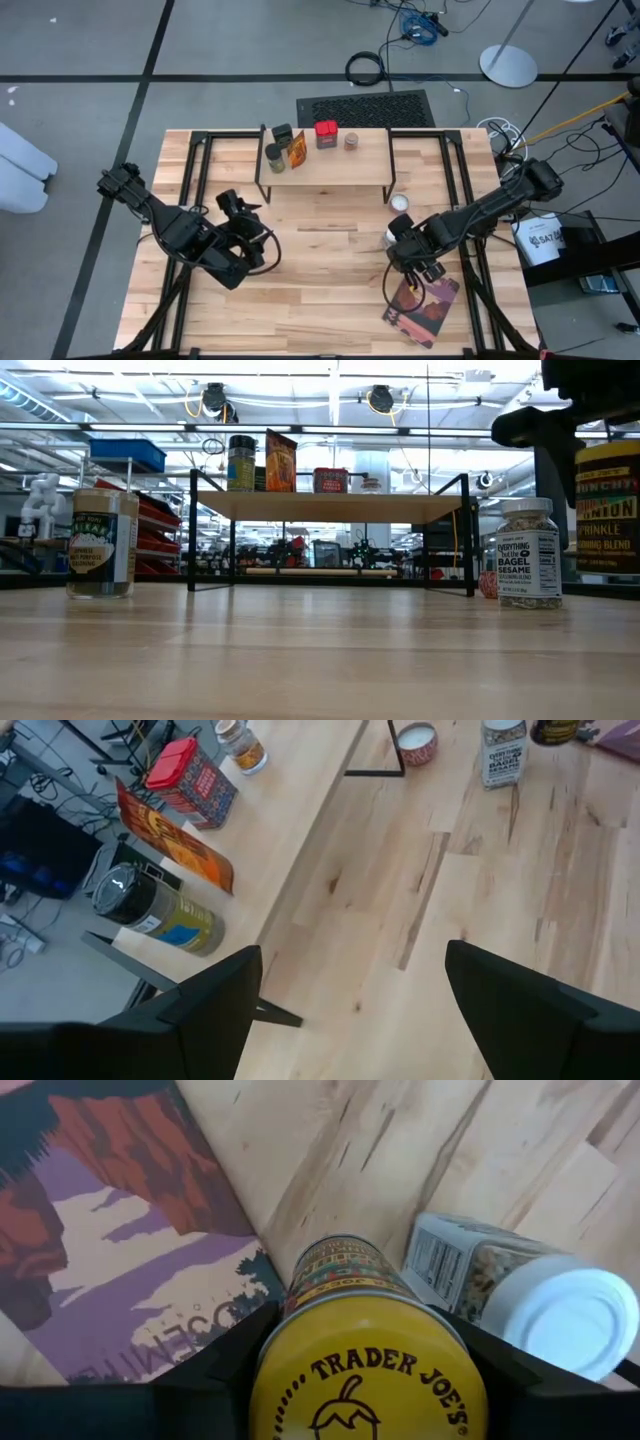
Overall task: Shelf spices
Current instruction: Put the yellow spice bottle on the table
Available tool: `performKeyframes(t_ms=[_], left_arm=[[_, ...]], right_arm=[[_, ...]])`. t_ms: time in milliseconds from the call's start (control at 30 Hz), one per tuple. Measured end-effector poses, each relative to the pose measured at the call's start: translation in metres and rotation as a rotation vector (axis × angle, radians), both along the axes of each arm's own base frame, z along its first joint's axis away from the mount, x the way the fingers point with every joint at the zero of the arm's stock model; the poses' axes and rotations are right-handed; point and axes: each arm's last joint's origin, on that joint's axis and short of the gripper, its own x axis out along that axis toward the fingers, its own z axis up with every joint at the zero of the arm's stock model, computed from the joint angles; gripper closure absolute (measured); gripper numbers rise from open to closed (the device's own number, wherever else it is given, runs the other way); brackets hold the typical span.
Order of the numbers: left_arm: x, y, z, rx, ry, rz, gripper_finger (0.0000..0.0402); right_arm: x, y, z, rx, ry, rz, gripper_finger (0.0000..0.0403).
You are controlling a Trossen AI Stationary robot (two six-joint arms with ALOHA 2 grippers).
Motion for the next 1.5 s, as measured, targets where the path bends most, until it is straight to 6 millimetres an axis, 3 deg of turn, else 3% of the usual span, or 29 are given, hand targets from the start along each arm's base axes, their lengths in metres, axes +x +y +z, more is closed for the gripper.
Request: performKeyframes(t_ms=[700,1033,1500], left_arm=[[0.000,0.000,0.000,0.002,-0.001,0.000,0.0078],[0.000,0.000,0.000,0.002,-0.002,0.001,0.0078],[0.000,0.000,0.000,0.002,-0.004,0.001,0.0078]], right_arm=[[0.007,0.003,-0.004,0.044,-0.076,-0.026,0.0192],[0.012,0.006,-0.015,0.026,-0.030,-0.026,0.0192],[0.013,0.006,-0.016,0.026,-0.028,-0.045,0.0192]])
